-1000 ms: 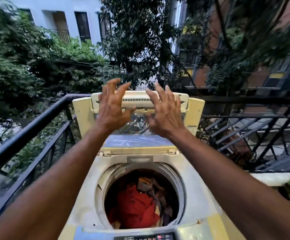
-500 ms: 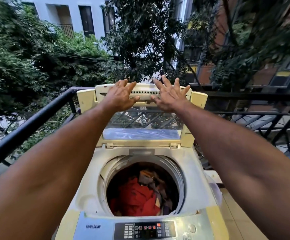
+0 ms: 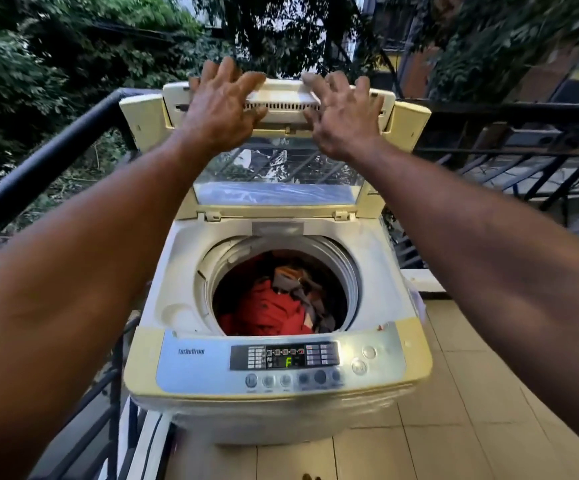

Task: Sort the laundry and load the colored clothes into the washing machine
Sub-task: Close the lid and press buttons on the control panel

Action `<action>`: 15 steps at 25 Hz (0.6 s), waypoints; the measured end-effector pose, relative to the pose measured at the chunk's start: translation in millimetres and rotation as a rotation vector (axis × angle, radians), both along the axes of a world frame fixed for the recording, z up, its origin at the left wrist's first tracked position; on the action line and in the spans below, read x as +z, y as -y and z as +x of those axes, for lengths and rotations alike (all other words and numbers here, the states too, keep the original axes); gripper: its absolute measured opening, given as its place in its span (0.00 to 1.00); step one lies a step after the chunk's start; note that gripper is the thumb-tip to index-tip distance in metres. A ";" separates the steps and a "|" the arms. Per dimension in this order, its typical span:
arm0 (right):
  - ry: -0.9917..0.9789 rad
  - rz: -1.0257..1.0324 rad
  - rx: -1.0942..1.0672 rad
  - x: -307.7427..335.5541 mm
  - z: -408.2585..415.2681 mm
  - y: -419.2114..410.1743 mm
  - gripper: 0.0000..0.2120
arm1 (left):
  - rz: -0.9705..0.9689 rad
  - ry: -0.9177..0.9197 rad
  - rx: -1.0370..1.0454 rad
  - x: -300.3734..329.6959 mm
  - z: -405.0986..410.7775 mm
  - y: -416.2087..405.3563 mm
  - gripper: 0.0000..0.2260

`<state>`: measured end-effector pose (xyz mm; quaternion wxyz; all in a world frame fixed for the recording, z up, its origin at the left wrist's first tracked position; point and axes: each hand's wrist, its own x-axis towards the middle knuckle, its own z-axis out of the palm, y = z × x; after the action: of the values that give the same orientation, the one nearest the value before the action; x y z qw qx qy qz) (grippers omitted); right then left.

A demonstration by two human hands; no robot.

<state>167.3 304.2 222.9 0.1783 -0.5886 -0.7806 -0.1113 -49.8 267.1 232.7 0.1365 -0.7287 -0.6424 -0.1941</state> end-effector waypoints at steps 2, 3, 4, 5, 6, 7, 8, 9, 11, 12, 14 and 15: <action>-0.048 0.054 -0.002 -10.1 2.0 15.2 0.24 | 0.080 0.014 0.018 -4.2 3.8 10.5 0.19; -0.071 0.079 -0.003 -15.3 3.7 23.8 0.24 | 0.112 0.034 0.029 -6.9 5.7 16.2 0.18; -0.086 0.104 -0.003 -21.1 5.8 32.6 0.24 | 0.133 0.073 0.038 -9.8 7.2 22.6 0.17; -0.094 0.129 -0.001 -27.2 8.1 41.4 0.24 | 0.143 0.134 0.043 -13.2 8.4 30.1 0.17; -0.099 0.150 0.005 -33.3 10.2 49.8 0.24 | 0.146 0.209 0.041 -16.9 9.6 38.7 0.17; -0.105 0.166 0.013 -39.4 12.7 58.8 0.25 | 0.149 0.272 0.033 -21.9 11.1 48.4 0.18; -0.110 0.179 0.018 -45.7 14.7 67.6 0.25 | 0.156 0.304 0.024 -28.3 13.1 58.9 0.18; -0.116 0.194 0.020 -52.1 16.3 76.9 0.25 | 0.165 0.303 0.018 -35.1 15.8 70.1 0.18; -0.128 0.225 0.025 -65.2 18.0 96.6 0.25 | 0.191 0.243 0.022 -49.7 21.0 93.4 0.19; -0.129 0.240 0.032 -73.0 18.9 106.3 0.25 | 0.201 0.201 0.026 -56.6 23.4 104.3 0.19; -0.109 0.268 0.047 -91.2 23.0 124.2 0.26 | 0.192 0.129 0.008 -69.7 27.4 124.5 0.20; -0.088 0.283 0.052 -100.3 25.7 132.0 0.28 | 0.175 0.098 -0.014 -75.7 28.9 133.6 0.21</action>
<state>193.0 172.2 122.6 0.2966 -0.5415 -0.7634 -0.1898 -20.9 133.5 157.1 0.1669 -0.7082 -0.6236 -0.2858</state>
